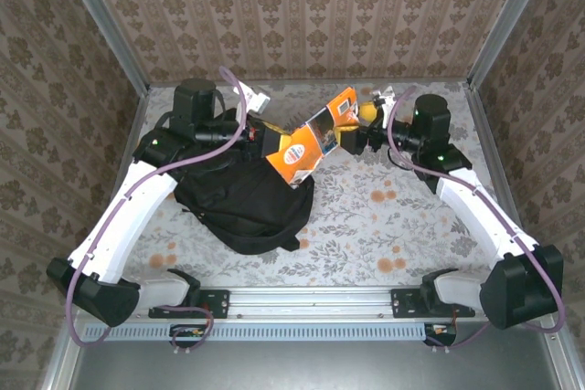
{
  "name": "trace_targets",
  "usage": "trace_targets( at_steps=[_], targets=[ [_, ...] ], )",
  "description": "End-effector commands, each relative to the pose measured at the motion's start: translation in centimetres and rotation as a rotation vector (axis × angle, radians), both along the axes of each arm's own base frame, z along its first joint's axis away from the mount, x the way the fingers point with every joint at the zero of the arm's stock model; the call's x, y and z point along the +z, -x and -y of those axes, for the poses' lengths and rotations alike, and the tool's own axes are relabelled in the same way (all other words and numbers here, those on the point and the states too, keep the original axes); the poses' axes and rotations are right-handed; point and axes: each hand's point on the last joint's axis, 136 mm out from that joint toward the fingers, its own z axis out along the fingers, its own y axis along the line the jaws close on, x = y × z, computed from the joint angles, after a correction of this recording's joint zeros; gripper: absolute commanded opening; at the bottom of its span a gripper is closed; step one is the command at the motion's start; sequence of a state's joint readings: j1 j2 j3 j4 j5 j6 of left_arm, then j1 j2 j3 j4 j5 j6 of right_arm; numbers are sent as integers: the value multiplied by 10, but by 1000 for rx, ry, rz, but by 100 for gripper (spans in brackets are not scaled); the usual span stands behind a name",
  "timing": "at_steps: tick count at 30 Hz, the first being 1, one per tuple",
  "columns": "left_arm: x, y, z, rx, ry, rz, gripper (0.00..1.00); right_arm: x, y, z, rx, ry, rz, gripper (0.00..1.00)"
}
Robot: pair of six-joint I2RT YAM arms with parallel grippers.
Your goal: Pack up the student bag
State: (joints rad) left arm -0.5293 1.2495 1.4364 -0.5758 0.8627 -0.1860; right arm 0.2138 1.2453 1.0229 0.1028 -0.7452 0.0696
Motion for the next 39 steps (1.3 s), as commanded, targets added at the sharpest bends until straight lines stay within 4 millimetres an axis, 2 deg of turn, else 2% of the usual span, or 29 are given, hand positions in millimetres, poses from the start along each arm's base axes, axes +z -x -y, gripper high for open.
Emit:
trace_targets(
  at_steps=[1, 5, 9, 13, 16, 17, 19, 23, 24, 25, 26, 30, 32, 35, 39],
  targets=[
    [25, 20, 0, -86, 73, 51, 0, 17, 9, -13, 127, 16, 68, 99],
    [25, 24, -2, -100, 71, 53, 0, 25, 11, -15, 153, 18, 80, 100],
    [23, 26, -5, -101, 68, 52, 0, 30, 28, -28, 307, -25, 38, 99],
    [17, 14, -9, -52, 51, 43, 0, 33, 38, -40, 406, -75, -26, 95],
    [12, 1, -15, 3, 40, 27, 0, 32, 45, -47, 448, -103, -55, 85],
    [12, -3, -17, 23, 39, 25, 0, 30, 47, -49, 466, -110, -73, 79],
    [9, -16, -26, 80, 35, 13, 0, 27, 48, -50, 474, -117, -103, 60],
    [1, -30, -32, 139, 20, -8, 0, 21, 41, -50, 421, -131, -148, 8],
    [-1, -34, -34, 155, 14, -13, 0, 21, 38, -49, 396, -137, -155, 0],
    [-4, -36, -35, 170, 8, -18, 0, 21, 35, -48, 375, -145, -162, 0],
    [-7, -40, -37, 189, 3, -27, 4, 23, 32, -47, 355, -155, -162, 0],
    [-25, -57, -53, 326, -28, -78, 51, 31, 14, -40, 240, -243, -231, 0],
    [-35, -67, -63, 404, -29, -121, 63, 35, 6, -37, 200, -317, -289, 0],
    [-51, -75, -75, 482, 11, -223, 73, 36, -2, -32, 132, -432, -377, 0],
    [-68, -79, -73, 509, 95, -340, 78, 28, -7, -24, 64, -571, -492, 0]
  ],
)
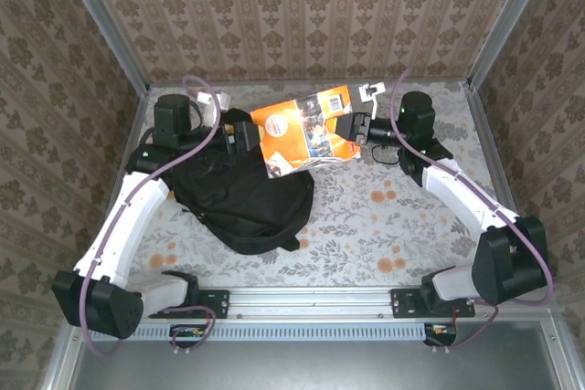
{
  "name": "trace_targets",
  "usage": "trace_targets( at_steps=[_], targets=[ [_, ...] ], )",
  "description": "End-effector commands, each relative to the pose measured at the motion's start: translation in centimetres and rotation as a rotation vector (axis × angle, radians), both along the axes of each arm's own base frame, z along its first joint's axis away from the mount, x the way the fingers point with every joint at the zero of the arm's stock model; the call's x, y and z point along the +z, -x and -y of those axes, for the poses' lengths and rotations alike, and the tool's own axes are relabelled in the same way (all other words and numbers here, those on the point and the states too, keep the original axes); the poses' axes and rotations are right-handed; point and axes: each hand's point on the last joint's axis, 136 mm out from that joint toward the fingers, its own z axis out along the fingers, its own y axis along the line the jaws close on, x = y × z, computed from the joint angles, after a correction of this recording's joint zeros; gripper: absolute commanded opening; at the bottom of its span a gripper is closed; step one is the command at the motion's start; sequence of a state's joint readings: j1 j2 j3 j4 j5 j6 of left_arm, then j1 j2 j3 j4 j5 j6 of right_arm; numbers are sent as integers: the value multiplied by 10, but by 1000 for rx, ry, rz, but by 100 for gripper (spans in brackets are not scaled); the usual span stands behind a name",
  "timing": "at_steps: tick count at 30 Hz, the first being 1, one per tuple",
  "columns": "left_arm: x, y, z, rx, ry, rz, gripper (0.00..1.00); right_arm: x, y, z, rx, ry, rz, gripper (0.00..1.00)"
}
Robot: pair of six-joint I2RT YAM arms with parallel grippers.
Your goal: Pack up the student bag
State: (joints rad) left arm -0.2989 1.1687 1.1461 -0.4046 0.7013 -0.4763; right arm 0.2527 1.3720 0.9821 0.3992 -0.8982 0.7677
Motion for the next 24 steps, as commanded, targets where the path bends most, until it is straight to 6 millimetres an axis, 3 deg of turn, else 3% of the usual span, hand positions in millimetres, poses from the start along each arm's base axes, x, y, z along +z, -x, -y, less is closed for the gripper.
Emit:
trace_targets(
  at_steps=[1, 6, 12, 20, 24],
  targets=[
    [0, -6, 2, 62, 123, -74, 79, 33, -5, 12, -98, -191, -53, 0],
    [-15, -14, 5, 83, 170, -127, 80, 30, 1, 21, -137, -295, -119, 0],
    [-7, -28, 14, 64, 231, -110, 80, 33, 18, 22, -113, -329, -132, 0],
    [18, -43, 25, 6, 292, -28, 80, 33, 47, 19, -45, -330, -136, 0],
    [31, -41, 38, -66, 345, -2, 77, 30, 57, 20, -39, -329, -139, 0]
  ],
)
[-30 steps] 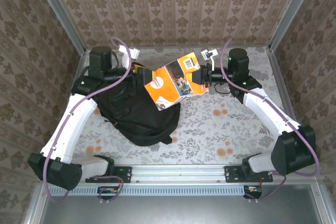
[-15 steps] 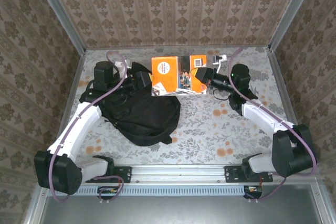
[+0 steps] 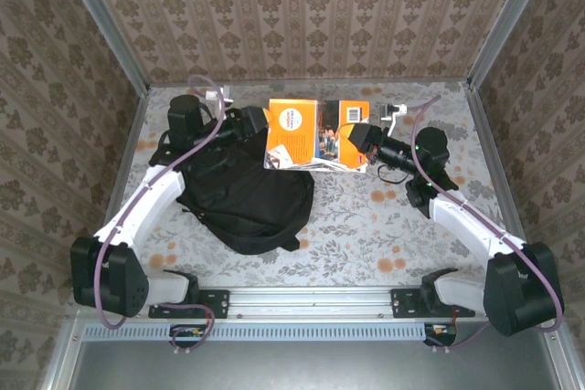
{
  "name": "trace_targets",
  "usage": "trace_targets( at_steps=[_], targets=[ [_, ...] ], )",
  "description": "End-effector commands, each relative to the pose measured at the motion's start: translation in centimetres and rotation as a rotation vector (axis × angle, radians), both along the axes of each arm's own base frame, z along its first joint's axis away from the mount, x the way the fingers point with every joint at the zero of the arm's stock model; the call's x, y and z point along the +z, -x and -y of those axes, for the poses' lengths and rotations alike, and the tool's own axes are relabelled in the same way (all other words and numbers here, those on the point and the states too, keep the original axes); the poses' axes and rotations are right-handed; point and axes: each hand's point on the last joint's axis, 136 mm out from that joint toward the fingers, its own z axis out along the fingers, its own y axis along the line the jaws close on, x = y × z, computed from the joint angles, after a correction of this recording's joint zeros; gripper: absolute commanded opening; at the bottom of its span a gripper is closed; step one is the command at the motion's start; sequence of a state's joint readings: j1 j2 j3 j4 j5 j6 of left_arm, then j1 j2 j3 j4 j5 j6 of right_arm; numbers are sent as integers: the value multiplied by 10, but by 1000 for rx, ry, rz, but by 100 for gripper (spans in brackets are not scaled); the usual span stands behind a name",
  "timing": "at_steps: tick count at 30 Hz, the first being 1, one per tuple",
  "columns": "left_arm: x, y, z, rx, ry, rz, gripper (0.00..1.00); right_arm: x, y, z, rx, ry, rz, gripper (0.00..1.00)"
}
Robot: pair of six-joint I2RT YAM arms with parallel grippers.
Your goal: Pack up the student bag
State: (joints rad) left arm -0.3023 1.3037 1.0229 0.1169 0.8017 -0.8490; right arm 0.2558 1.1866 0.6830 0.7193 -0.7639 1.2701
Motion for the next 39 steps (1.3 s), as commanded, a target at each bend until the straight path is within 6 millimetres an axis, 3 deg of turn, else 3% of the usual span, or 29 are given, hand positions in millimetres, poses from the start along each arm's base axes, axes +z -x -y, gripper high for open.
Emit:
trace_targets(
  at_steps=[1, 5, 9, 17, 27, 28, 31, 33, 36, 39],
  targets=[
    [32, 2, 15, -74, 78, 93, 76, 31, 26, -2, 53, -39, 116, 0],
    [42, 15, 34, -144, 96, 140, 73, 27, 27, -2, 49, -34, 102, 0],
    [53, 28, 47, -204, 101, 186, 57, 26, 27, -2, 51, -34, 91, 0],
    [71, 41, 41, -202, 79, 287, 26, 12, 22, -4, 51, -13, 36, 0],
    [77, 68, 55, -257, 36, 337, 6, -12, 5, -2, -16, 64, -65, 0],
    [78, 70, 55, -257, 33, 342, 4, -13, 3, -1, -26, 73, -64, 6],
    [85, 71, 51, -236, 27, 345, 0, -18, 1, 6, -83, 145, -33, 53],
    [94, 73, 46, -222, 34, 353, 0, -24, 1, 16, -150, 260, 19, 79],
    [108, 82, 44, -235, 69, 361, 0, -38, -5, 42, -291, 444, 88, 87],
    [118, 92, 45, -288, 86, 379, 0, -26, -7, 47, -316, 465, 198, 88]
  ],
)
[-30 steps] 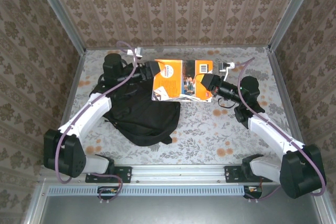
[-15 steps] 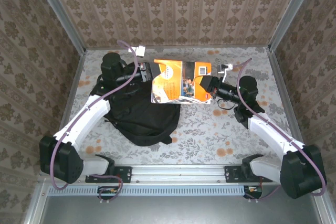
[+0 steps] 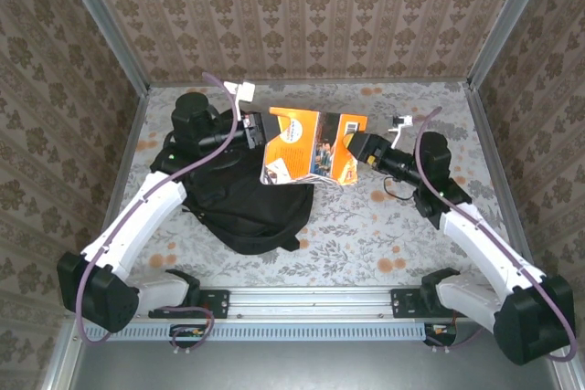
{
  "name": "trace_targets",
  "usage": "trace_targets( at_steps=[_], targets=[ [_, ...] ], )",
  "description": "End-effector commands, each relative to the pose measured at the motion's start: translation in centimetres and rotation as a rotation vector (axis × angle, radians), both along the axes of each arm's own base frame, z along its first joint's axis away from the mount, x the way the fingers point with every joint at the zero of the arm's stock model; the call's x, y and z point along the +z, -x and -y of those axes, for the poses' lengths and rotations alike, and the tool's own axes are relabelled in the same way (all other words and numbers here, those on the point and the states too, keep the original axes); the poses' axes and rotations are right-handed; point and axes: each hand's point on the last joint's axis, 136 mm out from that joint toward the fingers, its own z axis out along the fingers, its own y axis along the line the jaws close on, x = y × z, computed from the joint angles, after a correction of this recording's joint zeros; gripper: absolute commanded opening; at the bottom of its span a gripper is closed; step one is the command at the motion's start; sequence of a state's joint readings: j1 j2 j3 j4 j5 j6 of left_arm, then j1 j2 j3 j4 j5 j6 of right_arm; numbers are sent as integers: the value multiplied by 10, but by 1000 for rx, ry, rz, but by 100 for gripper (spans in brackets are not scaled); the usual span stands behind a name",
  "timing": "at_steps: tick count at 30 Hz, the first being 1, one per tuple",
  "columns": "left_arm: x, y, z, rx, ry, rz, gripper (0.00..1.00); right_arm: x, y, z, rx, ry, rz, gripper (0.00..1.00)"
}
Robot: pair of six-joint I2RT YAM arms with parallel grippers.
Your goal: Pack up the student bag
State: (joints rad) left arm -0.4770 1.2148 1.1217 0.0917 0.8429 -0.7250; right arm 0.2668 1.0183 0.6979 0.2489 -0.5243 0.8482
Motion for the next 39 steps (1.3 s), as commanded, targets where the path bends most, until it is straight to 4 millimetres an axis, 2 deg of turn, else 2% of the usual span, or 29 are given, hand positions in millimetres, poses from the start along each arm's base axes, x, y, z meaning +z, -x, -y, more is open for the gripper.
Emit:
trace_targets(
  at_steps=[1, 3, 4, 7, 10, 14, 16, 19, 25, 26, 29, 35, 37, 39],
  targets=[
    [46, 24, -4, -77, 58, 110, 0, 16, -7, 13, -56, 129, 185, 88],
    [46, 26, -6, -96, 51, 111, 0, 32, -1, 4, 7, 97, 297, 92],
    [46, 21, -12, -82, 53, 105, 0, 38, 2, 0, 38, 87, 340, 94],
    [50, 16, -22, -94, 85, 76, 0, 47, 9, -17, 162, 81, 415, 99],
    [55, 19, -25, -114, 105, 63, 0, 53, 12, -30, 272, 43, 436, 100],
    [54, 25, -25, -140, 102, 52, 0, 83, 25, -44, 408, -113, 464, 99],
    [52, 25, -26, -130, 88, 57, 0, 91, 31, -50, 455, -159, 450, 97],
    [49, 23, -28, -113, 78, 46, 0, 89, 38, -57, 503, -189, 393, 90],
    [41, 12, -36, -45, 49, 19, 0, 71, 59, -58, 527, -224, 315, 73],
    [40, 10, -36, -42, 48, 17, 0, 69, 62, -57, 524, -227, 310, 69],
    [34, 7, -37, -30, 43, 7, 0, 64, 65, -54, 497, -234, 278, 47],
    [36, 5, -36, -31, 46, 2, 0, 60, 67, -52, 491, -236, 250, 44],
    [34, 5, -36, -34, 45, -4, 0, 59, 63, -53, 482, -241, 236, 35],
    [32, 4, -36, -30, 41, -11, 0, 56, 57, -53, 465, -249, 221, 19]
  ],
)
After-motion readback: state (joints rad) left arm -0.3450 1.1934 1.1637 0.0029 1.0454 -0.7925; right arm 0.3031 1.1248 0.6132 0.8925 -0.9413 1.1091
